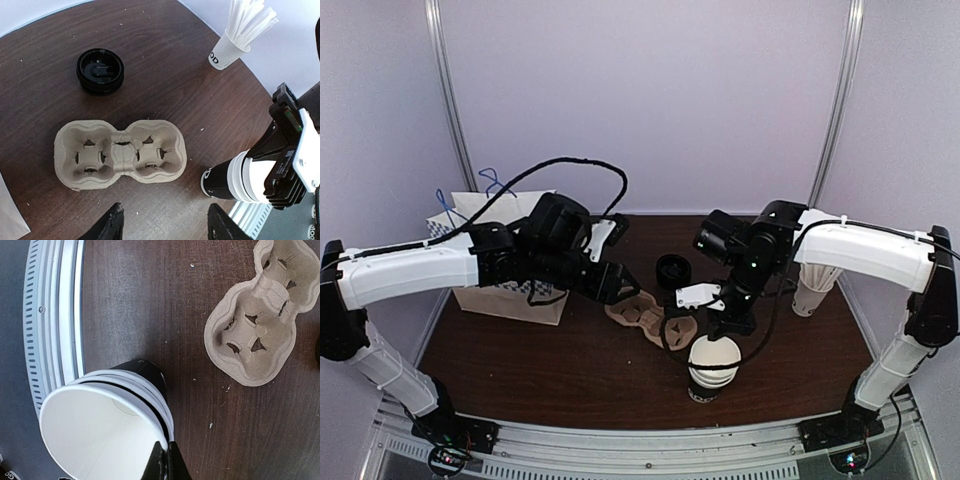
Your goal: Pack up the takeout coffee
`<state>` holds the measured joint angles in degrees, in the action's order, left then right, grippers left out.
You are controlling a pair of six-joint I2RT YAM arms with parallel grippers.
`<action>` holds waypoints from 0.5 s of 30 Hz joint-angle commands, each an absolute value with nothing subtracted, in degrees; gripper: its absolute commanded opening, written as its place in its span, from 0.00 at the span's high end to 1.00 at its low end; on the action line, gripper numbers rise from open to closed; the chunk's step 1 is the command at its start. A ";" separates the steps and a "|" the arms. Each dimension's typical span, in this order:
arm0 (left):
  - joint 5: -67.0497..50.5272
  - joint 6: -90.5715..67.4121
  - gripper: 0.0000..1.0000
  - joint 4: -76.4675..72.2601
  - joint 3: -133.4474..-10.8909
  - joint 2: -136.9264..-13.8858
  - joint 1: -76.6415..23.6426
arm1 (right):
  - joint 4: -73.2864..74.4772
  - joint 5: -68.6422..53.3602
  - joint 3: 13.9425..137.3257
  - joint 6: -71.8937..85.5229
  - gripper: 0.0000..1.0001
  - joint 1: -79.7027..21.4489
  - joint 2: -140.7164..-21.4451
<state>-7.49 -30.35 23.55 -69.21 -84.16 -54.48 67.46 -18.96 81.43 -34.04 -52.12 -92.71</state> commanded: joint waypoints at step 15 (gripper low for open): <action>-23.57 -41.67 0.35 6.70 -67.12 -90.22 -54.65 | 71.42 -23.98 89.44 -34.23 1.00 -52.38 -91.68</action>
